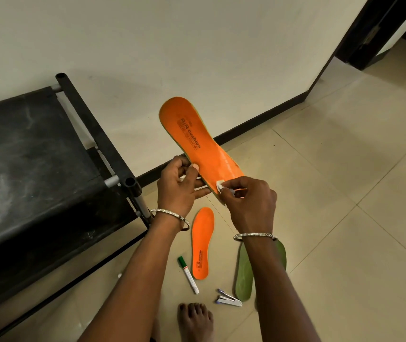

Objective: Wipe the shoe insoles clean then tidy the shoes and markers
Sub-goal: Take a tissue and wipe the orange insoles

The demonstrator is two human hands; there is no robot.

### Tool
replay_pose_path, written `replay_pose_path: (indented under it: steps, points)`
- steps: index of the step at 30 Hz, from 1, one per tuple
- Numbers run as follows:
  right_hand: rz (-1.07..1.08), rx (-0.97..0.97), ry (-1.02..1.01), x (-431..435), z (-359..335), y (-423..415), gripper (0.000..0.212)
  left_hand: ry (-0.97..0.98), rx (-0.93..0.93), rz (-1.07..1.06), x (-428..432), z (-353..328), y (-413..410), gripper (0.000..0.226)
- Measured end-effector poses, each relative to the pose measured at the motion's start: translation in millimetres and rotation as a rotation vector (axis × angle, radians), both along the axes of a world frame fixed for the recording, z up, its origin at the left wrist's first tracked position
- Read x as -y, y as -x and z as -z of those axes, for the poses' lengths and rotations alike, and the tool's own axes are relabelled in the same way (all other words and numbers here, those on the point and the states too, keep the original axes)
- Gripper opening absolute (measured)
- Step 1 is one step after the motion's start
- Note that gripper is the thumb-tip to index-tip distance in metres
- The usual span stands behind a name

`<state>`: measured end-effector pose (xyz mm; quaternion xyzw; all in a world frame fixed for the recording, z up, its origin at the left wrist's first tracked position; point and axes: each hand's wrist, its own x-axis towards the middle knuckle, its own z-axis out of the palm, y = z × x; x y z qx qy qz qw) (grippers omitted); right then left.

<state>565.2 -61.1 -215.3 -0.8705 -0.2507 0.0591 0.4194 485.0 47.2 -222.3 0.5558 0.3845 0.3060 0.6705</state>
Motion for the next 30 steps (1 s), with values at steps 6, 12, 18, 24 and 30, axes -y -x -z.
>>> replay_pose_path:
  steps: [6,12,18,24,30]
  points:
    - [-0.049,0.171,-0.185,-10,-11,13,0.009,-0.127,-0.075,0.127,9,2,-5,0.009]
    - [-0.023,0.168,-0.1,-8,-10,9,0.008,-0.094,-0.037,0.115,10,1,-4,0.004]
    - [-0.002,0.121,-0.04,-5,-7,7,0.006,0.02,-0.01,0.138,4,-1,-1,0.005]
    - [-0.027,0.207,-0.158,-9,-15,10,0.012,-0.116,-0.079,0.258,16,1,-6,0.011]
    - [-0.004,0.191,-0.127,-8,-11,10,0.006,-0.105,-0.068,0.225,11,0,-2,0.016]
